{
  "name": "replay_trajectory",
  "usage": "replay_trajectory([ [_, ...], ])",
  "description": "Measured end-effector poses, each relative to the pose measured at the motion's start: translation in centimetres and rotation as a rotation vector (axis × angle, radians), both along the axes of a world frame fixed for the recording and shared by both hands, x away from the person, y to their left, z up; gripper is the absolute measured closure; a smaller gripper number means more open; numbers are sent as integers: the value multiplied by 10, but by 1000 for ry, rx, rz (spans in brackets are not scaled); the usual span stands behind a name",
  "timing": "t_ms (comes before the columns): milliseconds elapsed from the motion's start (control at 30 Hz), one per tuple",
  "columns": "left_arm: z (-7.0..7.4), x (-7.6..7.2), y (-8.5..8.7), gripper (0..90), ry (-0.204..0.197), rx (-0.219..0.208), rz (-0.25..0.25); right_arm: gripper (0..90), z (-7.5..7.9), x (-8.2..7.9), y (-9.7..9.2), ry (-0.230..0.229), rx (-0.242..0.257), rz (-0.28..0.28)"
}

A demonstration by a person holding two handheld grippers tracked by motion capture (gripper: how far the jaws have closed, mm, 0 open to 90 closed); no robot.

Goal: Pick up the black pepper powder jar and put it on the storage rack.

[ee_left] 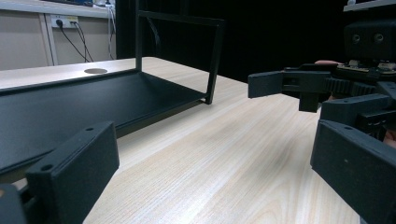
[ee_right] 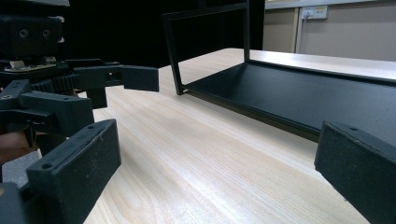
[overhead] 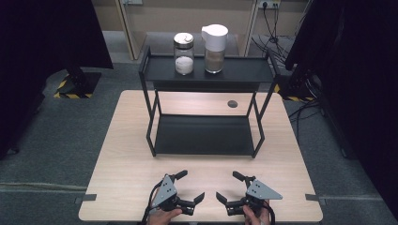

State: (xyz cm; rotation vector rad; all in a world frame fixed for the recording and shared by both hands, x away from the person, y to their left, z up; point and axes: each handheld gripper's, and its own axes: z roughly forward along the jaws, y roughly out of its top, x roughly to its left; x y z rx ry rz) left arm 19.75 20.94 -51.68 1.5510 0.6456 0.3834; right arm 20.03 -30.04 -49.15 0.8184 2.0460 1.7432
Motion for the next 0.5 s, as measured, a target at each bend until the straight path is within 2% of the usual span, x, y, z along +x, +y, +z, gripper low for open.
replay_trajectory([
  [500, 0, 0, 0, 4, 0, 0, 1, 7, 0, 0, 0, 2, 3, -2],
])
